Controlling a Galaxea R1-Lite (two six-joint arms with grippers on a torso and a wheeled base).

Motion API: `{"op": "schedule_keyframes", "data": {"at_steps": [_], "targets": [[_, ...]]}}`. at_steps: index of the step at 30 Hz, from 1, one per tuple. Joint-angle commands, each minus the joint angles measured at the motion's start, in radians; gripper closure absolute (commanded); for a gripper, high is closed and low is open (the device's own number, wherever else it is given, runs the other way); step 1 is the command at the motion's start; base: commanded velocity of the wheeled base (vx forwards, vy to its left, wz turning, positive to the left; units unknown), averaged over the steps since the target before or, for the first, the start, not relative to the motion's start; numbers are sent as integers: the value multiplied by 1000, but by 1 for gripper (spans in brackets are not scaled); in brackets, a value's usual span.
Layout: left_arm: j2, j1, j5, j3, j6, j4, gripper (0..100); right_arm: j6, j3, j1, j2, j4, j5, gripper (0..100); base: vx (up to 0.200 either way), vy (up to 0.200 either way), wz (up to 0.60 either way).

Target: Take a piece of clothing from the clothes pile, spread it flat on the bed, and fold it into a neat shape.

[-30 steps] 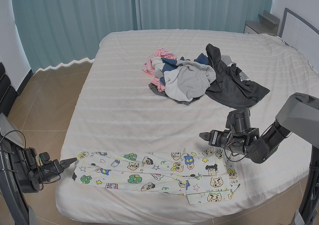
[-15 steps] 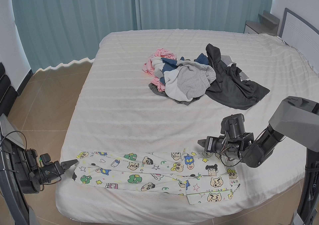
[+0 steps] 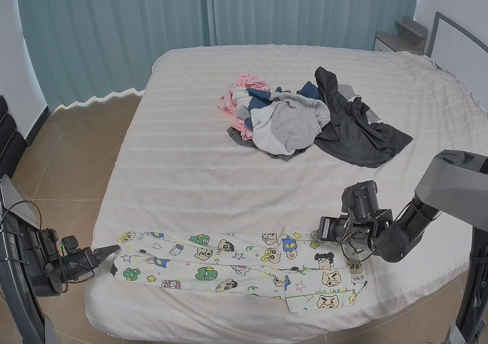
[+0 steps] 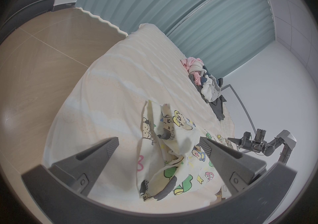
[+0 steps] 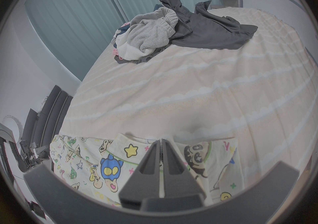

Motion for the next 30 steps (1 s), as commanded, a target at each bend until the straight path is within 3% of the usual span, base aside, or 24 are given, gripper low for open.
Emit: {"op": "schedule_keyframes", "data": {"at_steps": [1, 18, 27, 28, 30], "targets": [[2, 0, 2, 0, 1, -18, 0, -1, 27, 0, -40, -3, -1, 100, 0, 0, 0], [2, 0, 0, 0, 1, -18, 0, -5, 44, -63, -26, -10, -22, 100, 0, 0, 0], [1, 0, 0, -3, 2, -18, 0, -1, 73, -67, -12, -92, -21, 100, 0, 0, 0], [-1, 0, 2, -3, 6, -18, 0, 1, 74, -67, -14, -99, -21, 0, 0, 0, 0], [-7, 0, 2, 5, 9, -18, 0, 1, 85, -67, -19, -116, -22, 0, 0, 0, 0]]}}
